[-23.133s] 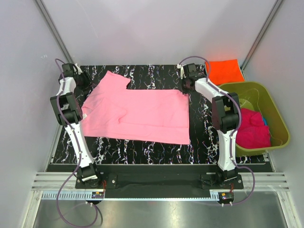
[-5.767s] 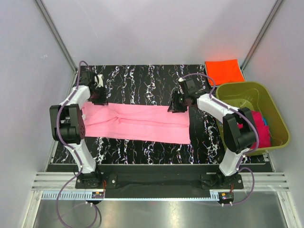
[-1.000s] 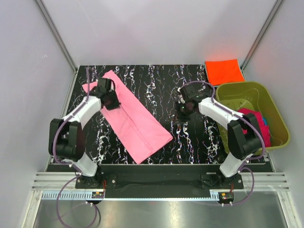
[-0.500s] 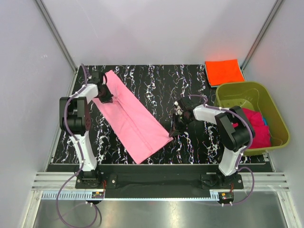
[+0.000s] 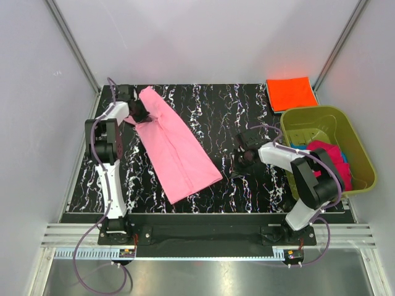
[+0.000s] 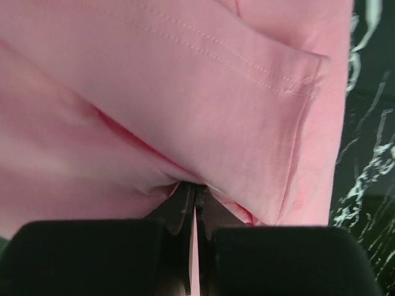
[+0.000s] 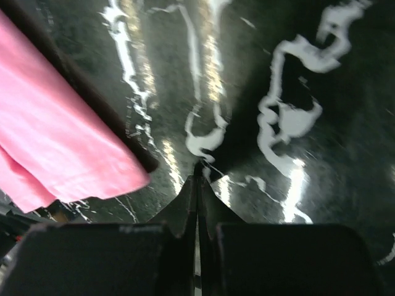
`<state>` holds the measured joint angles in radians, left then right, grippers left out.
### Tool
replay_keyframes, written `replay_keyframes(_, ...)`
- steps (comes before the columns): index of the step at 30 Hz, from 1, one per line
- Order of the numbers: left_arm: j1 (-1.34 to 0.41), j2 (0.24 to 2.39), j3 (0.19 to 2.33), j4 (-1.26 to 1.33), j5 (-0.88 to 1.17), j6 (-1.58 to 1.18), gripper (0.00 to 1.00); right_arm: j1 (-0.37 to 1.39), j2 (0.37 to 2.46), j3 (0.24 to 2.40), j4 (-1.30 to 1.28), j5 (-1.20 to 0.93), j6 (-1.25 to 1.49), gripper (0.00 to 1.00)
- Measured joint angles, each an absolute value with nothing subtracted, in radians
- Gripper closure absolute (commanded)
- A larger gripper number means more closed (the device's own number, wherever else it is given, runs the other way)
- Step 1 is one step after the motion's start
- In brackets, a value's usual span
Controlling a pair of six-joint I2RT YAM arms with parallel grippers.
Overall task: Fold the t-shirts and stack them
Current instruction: Fold the tshirt
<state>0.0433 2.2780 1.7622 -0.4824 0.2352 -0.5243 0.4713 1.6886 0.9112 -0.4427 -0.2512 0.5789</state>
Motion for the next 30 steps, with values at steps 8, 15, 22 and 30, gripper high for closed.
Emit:
replay_keyframes(8,-0.028,2.347,1.849,-0.444,0.266,-0.544,0.96,0.471,1.596,0.858,-0.476,-0.158,0.615,0.87)
replay_keyframes(15,-0.045,2.234,1.685,-0.433,0.187,-0.553,0.93,0.471,1.654,1.028,-0.512,-0.171,0.537,0.65)
replay_keyframes(22,-0.028,2.221,1.68,-0.457,0.208,-0.546,0.84,0.471,1.748,1.091,-0.505,-0.3,0.439,0.49)
replay_keyframes(30,-0.007,2.147,1.657,-0.501,0.219,-0.521,0.64,0.472,1.752,1.081,-0.524,-0.389,0.361,0.49)
